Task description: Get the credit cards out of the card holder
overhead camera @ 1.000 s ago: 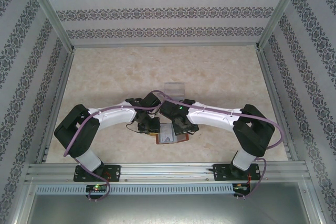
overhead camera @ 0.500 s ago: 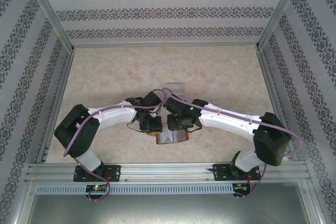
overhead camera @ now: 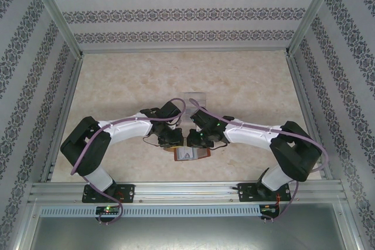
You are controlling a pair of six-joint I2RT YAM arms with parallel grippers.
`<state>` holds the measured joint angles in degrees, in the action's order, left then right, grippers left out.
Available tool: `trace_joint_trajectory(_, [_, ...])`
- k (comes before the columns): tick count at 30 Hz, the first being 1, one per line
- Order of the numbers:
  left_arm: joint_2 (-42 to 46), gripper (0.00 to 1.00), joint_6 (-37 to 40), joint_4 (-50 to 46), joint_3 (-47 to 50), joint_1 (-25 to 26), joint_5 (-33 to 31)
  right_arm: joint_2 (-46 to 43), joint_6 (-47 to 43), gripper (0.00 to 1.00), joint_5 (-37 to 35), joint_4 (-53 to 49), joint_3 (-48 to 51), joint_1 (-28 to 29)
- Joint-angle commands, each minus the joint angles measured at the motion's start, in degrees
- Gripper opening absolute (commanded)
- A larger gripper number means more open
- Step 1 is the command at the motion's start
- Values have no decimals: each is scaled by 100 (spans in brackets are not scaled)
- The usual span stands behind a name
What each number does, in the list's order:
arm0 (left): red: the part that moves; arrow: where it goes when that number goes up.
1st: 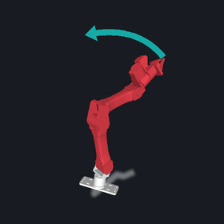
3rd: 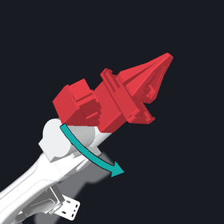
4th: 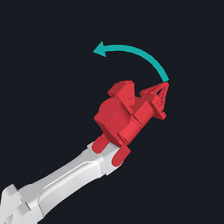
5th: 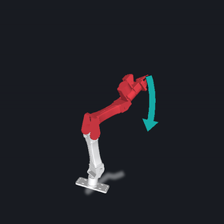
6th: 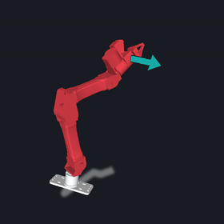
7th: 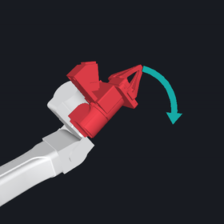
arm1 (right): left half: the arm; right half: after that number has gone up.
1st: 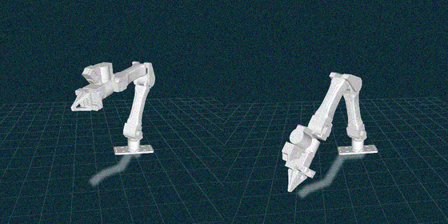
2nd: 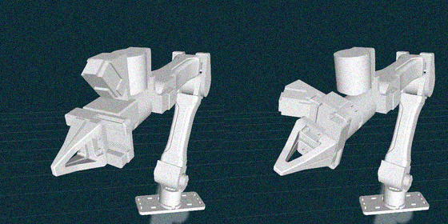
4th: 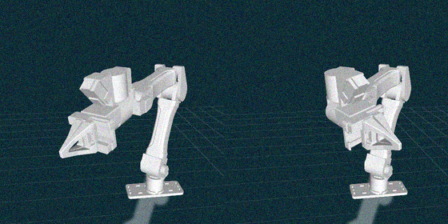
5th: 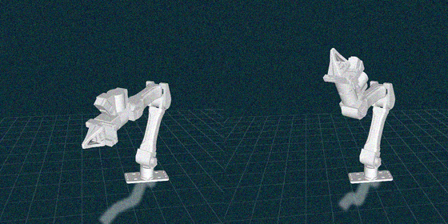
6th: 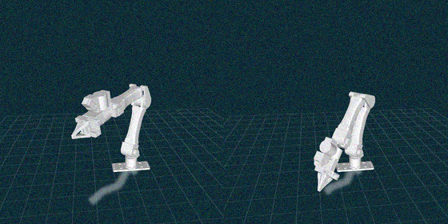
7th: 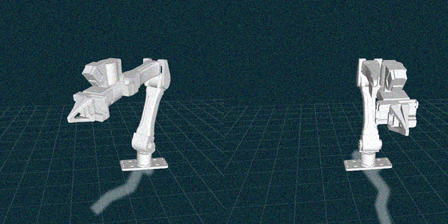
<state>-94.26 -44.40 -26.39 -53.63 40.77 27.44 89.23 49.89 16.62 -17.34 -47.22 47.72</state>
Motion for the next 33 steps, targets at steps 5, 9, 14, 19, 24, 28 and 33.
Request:
trace_joint_trajectory(5, [-154,16,19,-47,21,6,-81,317,30,22,128,215,50,-44])
trace_joint_trajectory(9, [-213,16,53,-102,19,12,-121,385,-9,23,71,146,39,-38])
trace_joint_trajectory(14, [-343,16,103,-153,-36,17,-154,324,-42,26,18,57,20,-44])
trace_joint_trajectory(19, [-422,16,164,-271,-82,6,-256,297,-58,31,-10,2,13,-40])
trace_joint_trajectory(24, [-429,16,240,-439,-95,10,-430,288,-75,34,-63,-59,11,-42])
trace_joint_trajectory(28, [-427,16,285,-553,-103,10,-539,280,-104,35,-130,-179,-33,-44])
trace_joint_trajectory(33, [-409,16,340,-675,-156,16,-659,229,-122,36,-189,-260,-50,-40])
